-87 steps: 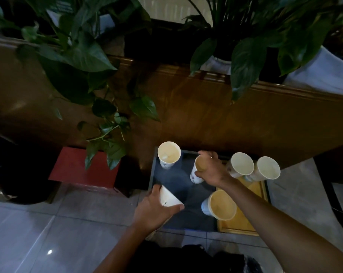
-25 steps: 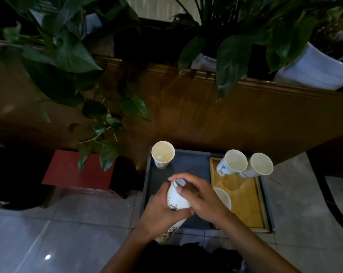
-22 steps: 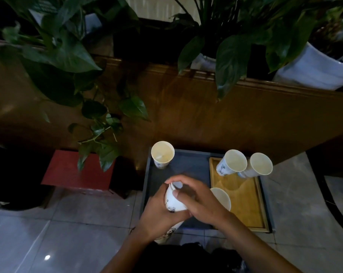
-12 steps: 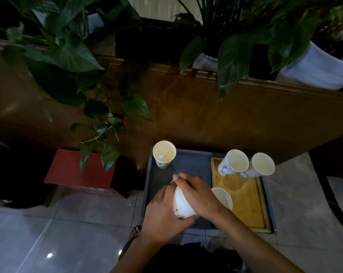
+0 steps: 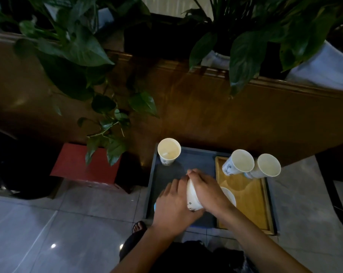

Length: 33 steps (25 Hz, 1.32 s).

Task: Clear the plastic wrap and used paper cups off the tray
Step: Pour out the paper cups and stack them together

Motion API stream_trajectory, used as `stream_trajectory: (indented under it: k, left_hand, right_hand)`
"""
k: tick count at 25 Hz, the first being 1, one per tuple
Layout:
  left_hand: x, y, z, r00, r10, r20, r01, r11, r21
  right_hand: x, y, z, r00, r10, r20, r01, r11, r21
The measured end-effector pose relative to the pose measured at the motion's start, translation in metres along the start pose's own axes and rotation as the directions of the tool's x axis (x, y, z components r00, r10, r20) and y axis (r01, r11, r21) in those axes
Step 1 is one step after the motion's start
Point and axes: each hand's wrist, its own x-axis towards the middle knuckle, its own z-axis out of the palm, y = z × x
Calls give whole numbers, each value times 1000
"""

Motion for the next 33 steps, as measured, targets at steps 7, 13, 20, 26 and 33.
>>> stream_trajectory:
  k: [7, 13, 20, 26, 33]
  left_hand:
    - [4, 8, 4, 999, -50, -3, 50, 999, 0]
    - [-11, -13, 6, 979, -191, 65, 195, 979, -64]
    - [-15, -39, -7, 923, -370, 105, 384, 899, -212]
    - [-24, -60, -15, 903, -427, 46, 417, 846, -331]
    - [-25, -79, -22, 829, -546, 124, 542, 726, -423]
  right_hand:
    - [7, -3, -1, 997, 54, -51, -50, 995, 81]
    - [20, -7, 17, 971, 203, 128, -191, 977, -100]
    - [65, -51, 7, 992, -94, 85, 117, 938, -326]
    - [104, -90, 14, 978, -205, 36, 183, 760, -624]
    - [138, -88, 39, 950, -292, 109, 243, 476, -845]
